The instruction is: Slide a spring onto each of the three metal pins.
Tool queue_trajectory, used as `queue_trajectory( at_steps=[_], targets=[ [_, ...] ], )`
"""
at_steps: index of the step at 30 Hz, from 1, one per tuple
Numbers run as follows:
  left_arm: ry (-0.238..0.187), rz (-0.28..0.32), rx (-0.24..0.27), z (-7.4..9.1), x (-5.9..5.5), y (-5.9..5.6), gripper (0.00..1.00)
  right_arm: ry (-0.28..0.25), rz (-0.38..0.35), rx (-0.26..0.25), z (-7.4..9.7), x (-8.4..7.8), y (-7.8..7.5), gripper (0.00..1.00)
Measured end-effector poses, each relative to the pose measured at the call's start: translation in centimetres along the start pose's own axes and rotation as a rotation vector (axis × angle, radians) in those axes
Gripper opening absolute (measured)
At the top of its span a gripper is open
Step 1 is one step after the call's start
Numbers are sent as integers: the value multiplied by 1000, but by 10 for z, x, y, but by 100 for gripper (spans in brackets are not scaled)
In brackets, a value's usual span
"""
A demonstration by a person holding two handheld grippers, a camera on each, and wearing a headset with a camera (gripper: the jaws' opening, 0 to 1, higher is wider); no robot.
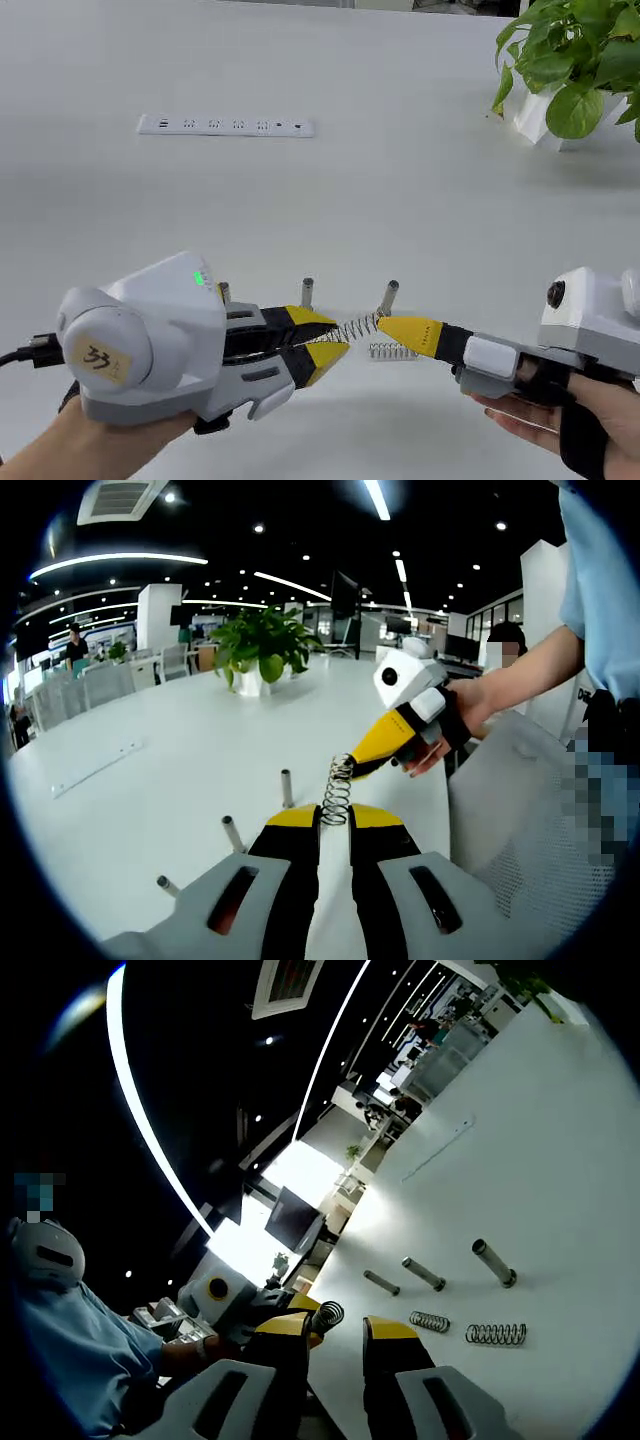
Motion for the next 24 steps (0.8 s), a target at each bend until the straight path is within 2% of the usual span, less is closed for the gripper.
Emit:
queue_trajectory(
  at_steps=[8,24],
  targets=[
    [-8,2,2,0,0,0,7,-41,-40,33,-3,2,1,13],
    [-6,11,0,-1,-3,-1,7,-45,-39,39,-5,1,0,7]
  ],
)
Point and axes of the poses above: the centre of the closed fingertips' face, and the gripper's own axes: z roughly backward along the fingers, y roughly to its left, x roughly out of its top, the point moved 4 cm from there along z, roughly backward along the fingers, and after that the axes turned 10 degrees about y, right-handed, at the moved point
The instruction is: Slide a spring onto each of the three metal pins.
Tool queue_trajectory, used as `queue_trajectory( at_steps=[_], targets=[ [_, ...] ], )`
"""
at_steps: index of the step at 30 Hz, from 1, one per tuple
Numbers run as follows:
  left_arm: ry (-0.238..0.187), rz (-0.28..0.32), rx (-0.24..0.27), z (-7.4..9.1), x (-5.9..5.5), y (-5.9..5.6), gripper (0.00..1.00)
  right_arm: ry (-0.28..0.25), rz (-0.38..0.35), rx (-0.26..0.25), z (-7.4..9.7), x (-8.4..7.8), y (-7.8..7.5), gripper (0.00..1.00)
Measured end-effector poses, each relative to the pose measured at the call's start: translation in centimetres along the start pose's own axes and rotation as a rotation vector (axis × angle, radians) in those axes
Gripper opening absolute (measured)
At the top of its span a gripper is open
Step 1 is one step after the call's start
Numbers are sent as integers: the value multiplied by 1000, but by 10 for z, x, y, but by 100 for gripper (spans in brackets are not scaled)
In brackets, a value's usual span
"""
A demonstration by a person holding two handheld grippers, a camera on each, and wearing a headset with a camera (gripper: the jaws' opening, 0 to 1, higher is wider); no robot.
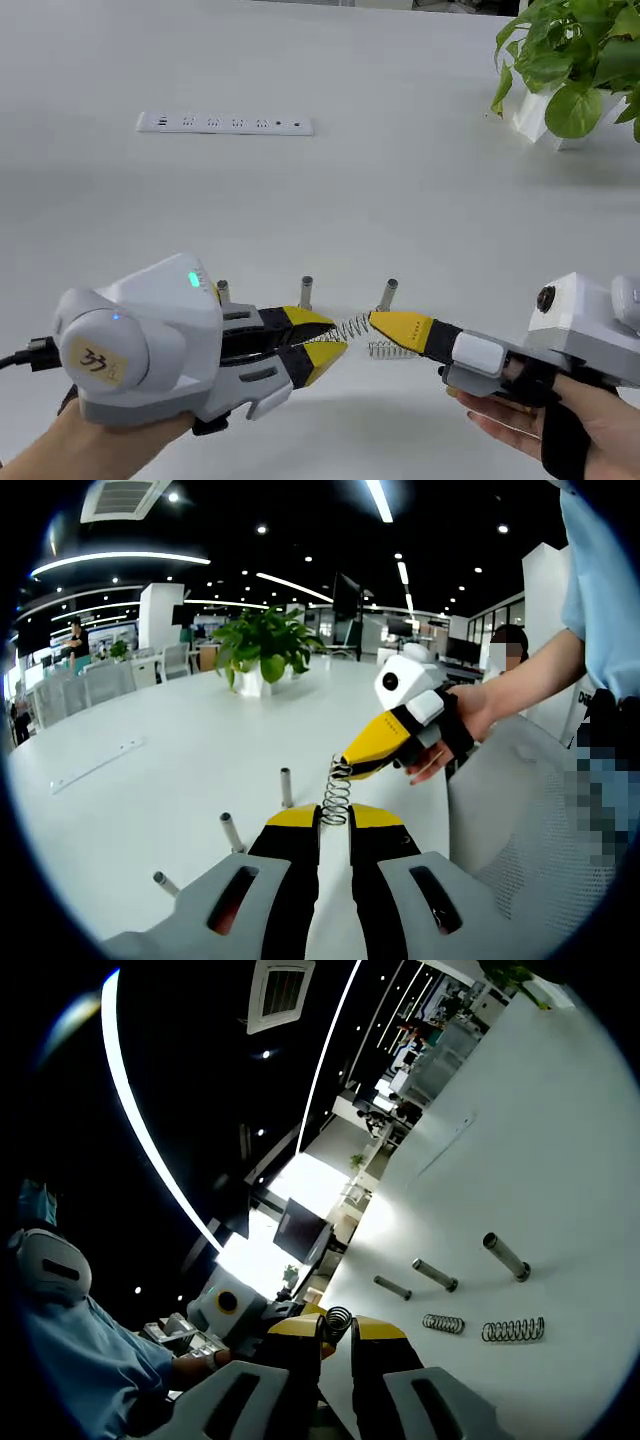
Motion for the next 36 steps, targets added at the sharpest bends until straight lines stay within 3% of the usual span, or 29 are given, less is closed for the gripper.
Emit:
queue_trajectory(
  at_steps=[4,10,12,24,36],
  targets=[
    [1,3,2,0,0,0,7,2,23,-15,0,1,1,6],
    [11,6,15,-2,-2,2,7,28,114,-70,-7,-2,11,6],
    [13,8,17,-2,-3,2,7,31,141,-87,-3,-1,7,6],
    [63,-33,76,-7,-7,3,7,128,451,-297,-21,-5,31,6],
    [87,-61,115,-11,-10,2,7,209,662,-405,-29,-4,39,6]
  ],
)
Point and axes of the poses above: the centre of the closed fingertips' face, and the gripper's own axes: z roughly backward along the fingers, y roughly to its left, x roughly out of its top, the point moved 4 cm from there along z, roughly backward along the fingers, and after that the axes turned 10 degrees about y, right-handed, at the moved point
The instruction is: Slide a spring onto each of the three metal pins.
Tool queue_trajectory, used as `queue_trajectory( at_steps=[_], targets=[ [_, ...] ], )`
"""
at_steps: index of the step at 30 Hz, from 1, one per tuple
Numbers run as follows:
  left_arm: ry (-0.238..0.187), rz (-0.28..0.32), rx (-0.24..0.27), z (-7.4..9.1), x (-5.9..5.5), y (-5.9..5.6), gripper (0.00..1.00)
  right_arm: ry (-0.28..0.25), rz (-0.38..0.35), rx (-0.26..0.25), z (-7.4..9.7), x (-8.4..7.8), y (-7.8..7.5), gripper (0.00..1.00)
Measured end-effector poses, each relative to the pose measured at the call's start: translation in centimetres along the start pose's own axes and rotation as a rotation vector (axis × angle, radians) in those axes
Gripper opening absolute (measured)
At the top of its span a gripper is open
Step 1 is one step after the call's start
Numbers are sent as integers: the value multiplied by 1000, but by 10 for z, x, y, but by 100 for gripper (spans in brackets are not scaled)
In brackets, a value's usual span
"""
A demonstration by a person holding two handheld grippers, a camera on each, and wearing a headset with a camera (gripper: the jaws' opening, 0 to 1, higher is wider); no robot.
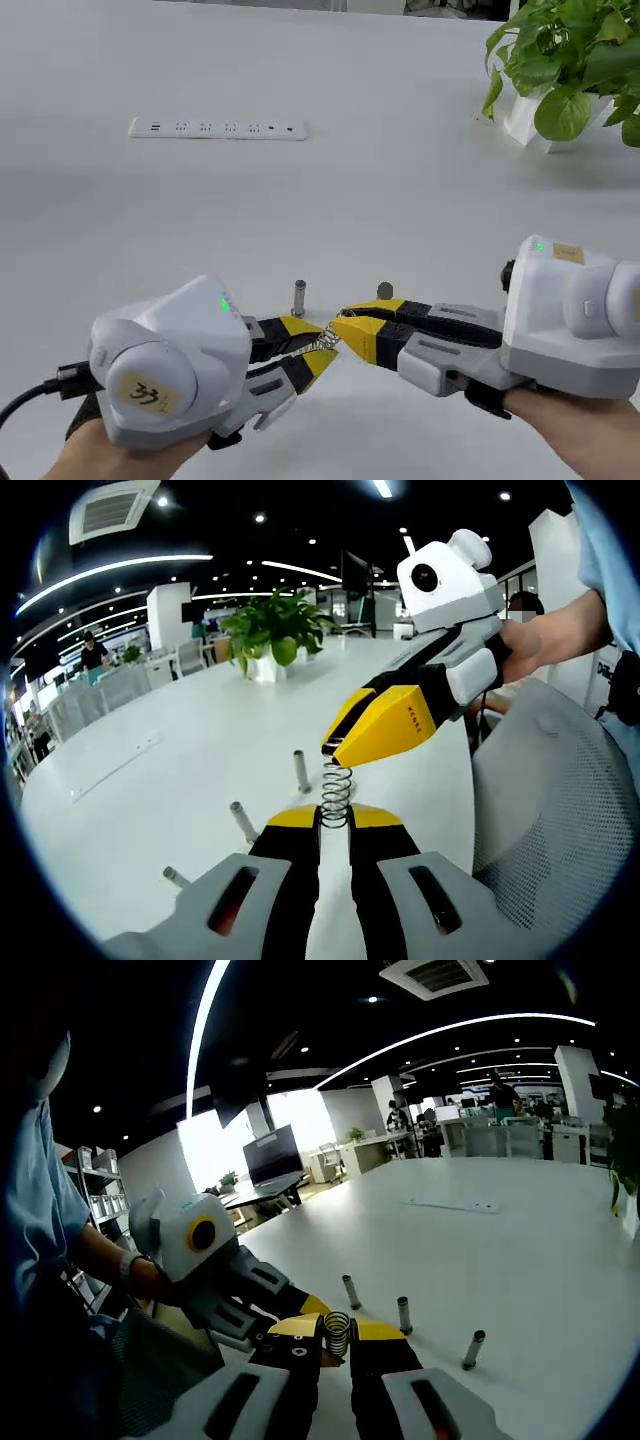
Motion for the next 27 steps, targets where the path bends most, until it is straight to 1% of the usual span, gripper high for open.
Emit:
queue_trajectory(
  at_steps=[6,7,11,18,27],
  targets=[
    [-6,23,2,0,0,-1,7,20,83,-38,-1,2,2,6],
    [-8,26,2,0,0,-1,7,26,117,-55,-1,3,1,6],
    [-12,31,3,0,0,-2,7,44,184,-74,-3,4,4,6],
    [-24,50,4,1,0,-2,6,48,180,-75,-4,4,3,7],
    [-33,48,10,3,-1,0,6,62,192,-65,-6,6,4,7]
  ],
)
Point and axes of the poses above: the centre of the closed fingertips' face, and the gripper's own axes: z roughly backward along the fingers, y roughly to its left, x roughly out of its top, the point moved 4 cm from there along z, roughly backward along the fingers, and after that the axes turned 10 degrees about y, right-handed, at the moved point
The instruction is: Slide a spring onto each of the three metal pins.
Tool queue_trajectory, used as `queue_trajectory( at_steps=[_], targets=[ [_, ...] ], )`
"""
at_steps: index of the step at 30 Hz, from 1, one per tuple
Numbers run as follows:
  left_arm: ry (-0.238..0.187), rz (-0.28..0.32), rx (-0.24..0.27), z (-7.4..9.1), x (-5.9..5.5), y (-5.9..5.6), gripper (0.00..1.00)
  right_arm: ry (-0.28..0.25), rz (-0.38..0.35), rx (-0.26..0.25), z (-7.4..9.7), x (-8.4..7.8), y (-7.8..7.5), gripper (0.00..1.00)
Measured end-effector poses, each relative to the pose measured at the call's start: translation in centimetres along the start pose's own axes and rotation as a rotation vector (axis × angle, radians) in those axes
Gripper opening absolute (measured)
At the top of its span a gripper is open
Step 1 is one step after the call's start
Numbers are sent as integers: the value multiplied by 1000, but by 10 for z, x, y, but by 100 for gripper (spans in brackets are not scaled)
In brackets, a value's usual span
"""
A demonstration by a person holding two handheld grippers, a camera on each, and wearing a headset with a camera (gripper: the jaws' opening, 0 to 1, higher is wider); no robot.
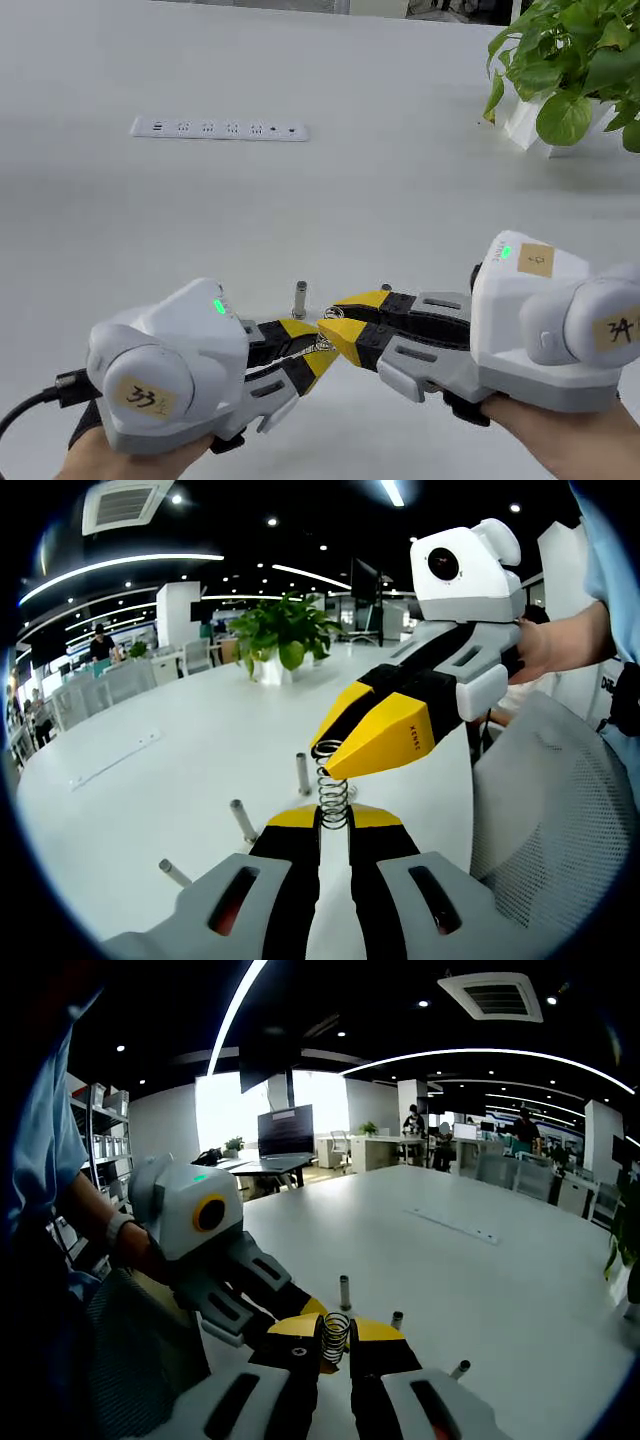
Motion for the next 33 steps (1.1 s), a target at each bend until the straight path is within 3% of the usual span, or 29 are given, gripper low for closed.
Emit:
queue_trajectory(
  at_steps=[4,7,11,16,19,21,28,31,33],
  targets=[
    [2,7,-7,0,-1,-1,6,17,20,3,0,-1,0,7],
    [-11,44,-14,0,-2,0,6,25,34,4,0,-2,1,9],
    [-9,49,-12,-1,-4,0,6,30,45,0,-2,-2,2,26],
    [-6,50,-17,-1,-5,-1,6,53,57,3,-4,-5,1,37],
    [-6,45,-30,-1,-5,-2,6,69,65,32,-6,-6,3,44],
    [-2,34,-37,-1,-5,-3,6,56,116,50,-7,-3,4,50],
    [7,26,-60,0,-8,-4,6,40,136,109,-1,10,1,66],
    [10,22,-76,1,-9,-6,6,68,222,127,1,13,1,68],
    [16,12,-85,1,-10,-7,6,93,277,168,2,16,4,68]
  ],
)
Point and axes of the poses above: the centre of the closed fingertips' face, and the gripper's own axes: z roughly backward along the fingers, y roughly to its left, x roughly out of its top, the point moved 4 cm from there along z, roughly backward along the fingers, and after that the axes turned 10 degrees about y, right-handed, at the moved point
